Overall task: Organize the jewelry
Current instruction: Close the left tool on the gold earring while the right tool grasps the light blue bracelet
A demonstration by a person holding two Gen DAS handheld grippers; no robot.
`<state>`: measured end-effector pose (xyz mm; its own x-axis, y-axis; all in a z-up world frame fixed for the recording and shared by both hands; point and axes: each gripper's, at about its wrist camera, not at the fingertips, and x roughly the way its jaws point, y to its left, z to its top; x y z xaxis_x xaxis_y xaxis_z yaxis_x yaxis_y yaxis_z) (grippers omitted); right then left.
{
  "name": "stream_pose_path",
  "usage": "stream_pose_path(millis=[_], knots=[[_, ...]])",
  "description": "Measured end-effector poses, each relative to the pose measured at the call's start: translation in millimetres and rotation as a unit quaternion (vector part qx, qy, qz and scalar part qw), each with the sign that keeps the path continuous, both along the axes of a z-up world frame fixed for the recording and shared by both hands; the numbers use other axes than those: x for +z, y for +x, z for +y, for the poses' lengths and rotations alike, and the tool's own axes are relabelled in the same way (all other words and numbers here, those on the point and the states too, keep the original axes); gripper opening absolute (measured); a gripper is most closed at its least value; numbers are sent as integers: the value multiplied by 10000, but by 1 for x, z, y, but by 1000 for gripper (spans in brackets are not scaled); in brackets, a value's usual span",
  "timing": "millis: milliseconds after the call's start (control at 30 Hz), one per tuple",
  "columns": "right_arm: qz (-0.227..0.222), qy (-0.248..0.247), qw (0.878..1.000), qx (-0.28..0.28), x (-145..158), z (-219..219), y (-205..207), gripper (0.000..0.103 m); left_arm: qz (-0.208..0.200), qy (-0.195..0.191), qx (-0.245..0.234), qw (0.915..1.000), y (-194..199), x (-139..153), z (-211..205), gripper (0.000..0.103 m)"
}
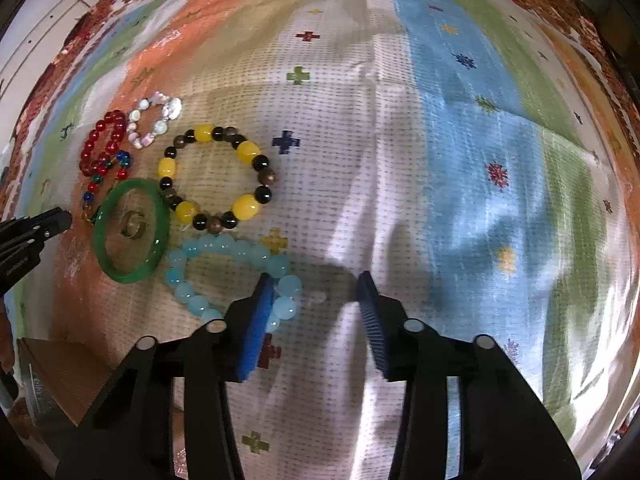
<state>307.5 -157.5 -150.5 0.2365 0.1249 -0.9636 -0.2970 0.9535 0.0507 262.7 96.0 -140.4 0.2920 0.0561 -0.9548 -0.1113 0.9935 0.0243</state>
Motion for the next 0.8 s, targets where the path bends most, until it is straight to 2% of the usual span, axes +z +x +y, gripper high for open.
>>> stream_pose_path(millis=[100, 167, 267, 533, 800], knots=[[29, 58, 10000, -47, 0, -7, 1, 32, -35, -109, 91, 9999, -1, 0, 4, 16], [57, 147, 9998, -100, 2, -14, 3, 17, -51, -129, 124, 9998, -1, 2, 5, 16], [130, 311, 9993, -151, 2, -22, 5, 12, -91, -189, 125, 9997, -2, 5, 4, 16], [14, 342, 9993, -171, 15, -24, -4, 12, -361, -413, 81, 9985, -6, 26, -3, 16], [-363, 645, 9972, -88, 54, -28, -31, 12, -542, -474, 70, 9974, -20, 44, -6, 15]])
